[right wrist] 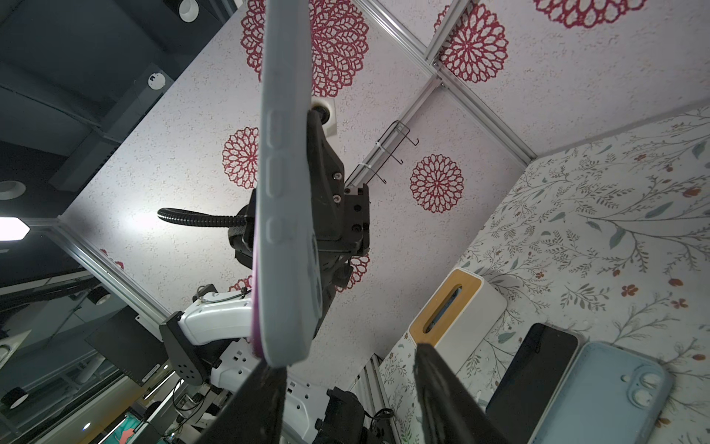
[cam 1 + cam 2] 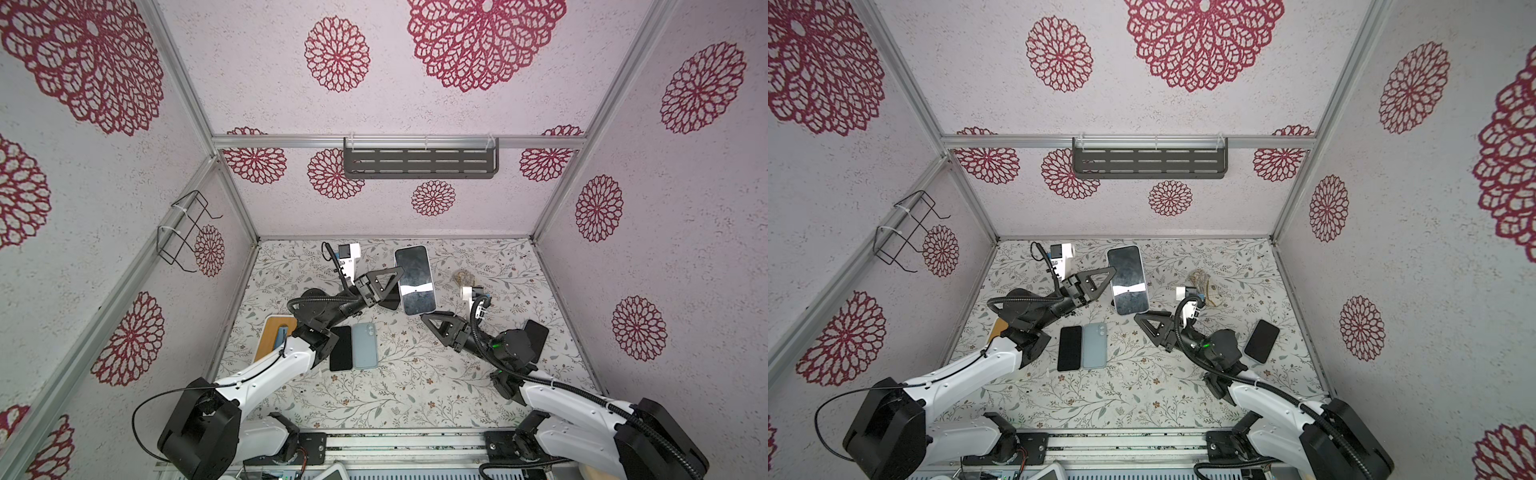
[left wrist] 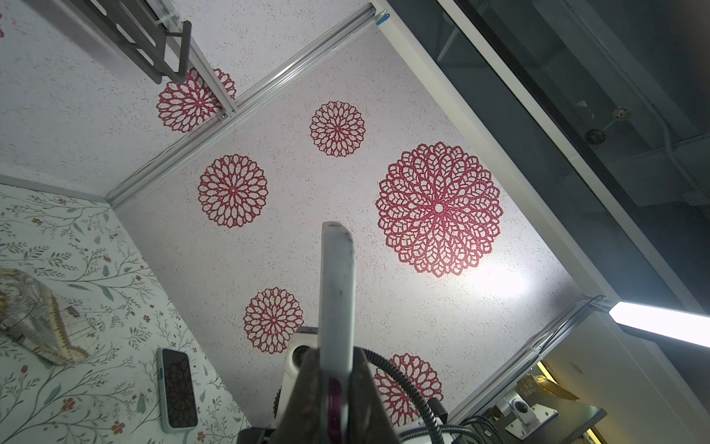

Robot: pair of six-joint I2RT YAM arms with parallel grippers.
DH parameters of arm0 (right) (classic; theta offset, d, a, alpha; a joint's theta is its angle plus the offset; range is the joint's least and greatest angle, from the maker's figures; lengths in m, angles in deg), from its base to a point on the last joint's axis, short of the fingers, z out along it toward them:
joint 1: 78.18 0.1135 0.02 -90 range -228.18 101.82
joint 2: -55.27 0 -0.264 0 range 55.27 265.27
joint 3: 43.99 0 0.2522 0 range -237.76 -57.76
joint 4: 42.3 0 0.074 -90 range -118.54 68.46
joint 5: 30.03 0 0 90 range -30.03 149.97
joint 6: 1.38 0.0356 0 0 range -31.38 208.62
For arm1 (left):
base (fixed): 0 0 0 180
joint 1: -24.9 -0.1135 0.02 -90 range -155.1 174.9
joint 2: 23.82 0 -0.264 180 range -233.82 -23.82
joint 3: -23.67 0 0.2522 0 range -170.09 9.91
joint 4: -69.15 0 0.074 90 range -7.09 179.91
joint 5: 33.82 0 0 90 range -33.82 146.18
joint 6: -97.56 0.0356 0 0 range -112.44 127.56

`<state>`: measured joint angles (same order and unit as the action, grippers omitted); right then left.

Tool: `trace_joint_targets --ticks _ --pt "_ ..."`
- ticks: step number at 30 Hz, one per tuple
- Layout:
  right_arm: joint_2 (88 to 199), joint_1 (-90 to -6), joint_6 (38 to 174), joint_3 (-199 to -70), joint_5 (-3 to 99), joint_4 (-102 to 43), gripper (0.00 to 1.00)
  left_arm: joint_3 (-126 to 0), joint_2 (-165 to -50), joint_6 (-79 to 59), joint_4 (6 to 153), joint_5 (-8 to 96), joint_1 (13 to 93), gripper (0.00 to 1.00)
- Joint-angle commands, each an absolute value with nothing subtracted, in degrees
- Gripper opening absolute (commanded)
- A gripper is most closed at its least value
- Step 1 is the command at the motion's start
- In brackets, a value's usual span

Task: Take the phone out of the phone case
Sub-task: Remove the phone case from the phone.

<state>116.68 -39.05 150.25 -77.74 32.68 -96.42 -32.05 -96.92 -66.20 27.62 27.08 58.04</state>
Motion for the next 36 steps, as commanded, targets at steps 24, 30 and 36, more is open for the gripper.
trace_joint_targets --ticks 24,30,36 --pt "116.82 -42.5 152.08 -79.46 33.56 -96.75 0.46 -29.55 -95.19 -67.07 20.34 24.1 60.45 0.0" --pt "117.39 -42.76 152.34 -79.17 33.61 -97.55 0.46 -30.25 -95.36 -67.24 20.59 24.01 61.1 0.0" --pt "117.35 -43.19 152.06 -78.94 33.73 -97.13 0.46 -30.78 -95.8 -67.94 19.84 24.1 61.44 0.0"
